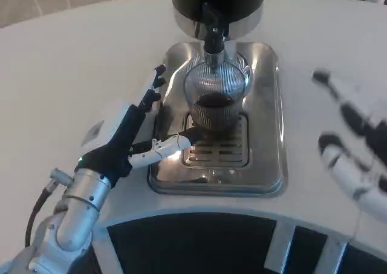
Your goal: Grasp the cup under the faucet to collect the drink, then remove the cup.
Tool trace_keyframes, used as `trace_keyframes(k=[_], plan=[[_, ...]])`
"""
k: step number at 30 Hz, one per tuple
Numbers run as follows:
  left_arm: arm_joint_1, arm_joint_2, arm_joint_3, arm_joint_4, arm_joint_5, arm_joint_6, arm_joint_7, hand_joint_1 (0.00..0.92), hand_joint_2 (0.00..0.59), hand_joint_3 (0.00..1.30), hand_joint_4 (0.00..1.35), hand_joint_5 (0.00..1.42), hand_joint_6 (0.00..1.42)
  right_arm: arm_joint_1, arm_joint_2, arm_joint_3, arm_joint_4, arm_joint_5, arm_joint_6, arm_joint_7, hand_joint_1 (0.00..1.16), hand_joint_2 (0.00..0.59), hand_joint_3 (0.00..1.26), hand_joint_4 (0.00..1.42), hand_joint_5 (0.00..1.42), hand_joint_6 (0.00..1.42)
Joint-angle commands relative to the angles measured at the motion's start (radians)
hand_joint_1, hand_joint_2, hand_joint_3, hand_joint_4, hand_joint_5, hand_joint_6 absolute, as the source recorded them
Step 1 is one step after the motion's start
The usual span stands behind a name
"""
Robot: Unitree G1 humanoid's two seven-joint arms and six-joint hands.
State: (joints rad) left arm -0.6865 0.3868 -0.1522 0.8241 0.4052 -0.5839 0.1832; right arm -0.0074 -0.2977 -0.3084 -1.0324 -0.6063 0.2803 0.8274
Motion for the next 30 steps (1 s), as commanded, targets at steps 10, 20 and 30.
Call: trace_keyframes(k=[10,20,30], plan=[[-0.060,-0.016,-0.002,0.095,-0.018,-0.033,-0.015,0.239,0.050,0.00,0.00,0.11,0.23,0.192,0.208,-0.082,-0.015,-0.025,-0.258,0.101,0.00,0.586,0.00,0.00,0.00,0.00],[-0.101,-0.046,0.010,0.156,-0.023,-0.104,0.022,0.298,0.060,0.00,0.00,0.17,0.31,0.267,0.304,-0.024,-0.015,-0.093,-0.319,0.133,0.00,0.586,0.00,0.00,0.00,0.00],[-0.133,-0.045,0.014,0.214,-0.048,-0.184,-0.010,0.314,0.057,0.00,0.00,0.24,0.38,0.323,0.380,0.052,-0.015,-0.170,-0.352,0.135,0.00,0.586,0.00,0.00,0.00,0.00]])
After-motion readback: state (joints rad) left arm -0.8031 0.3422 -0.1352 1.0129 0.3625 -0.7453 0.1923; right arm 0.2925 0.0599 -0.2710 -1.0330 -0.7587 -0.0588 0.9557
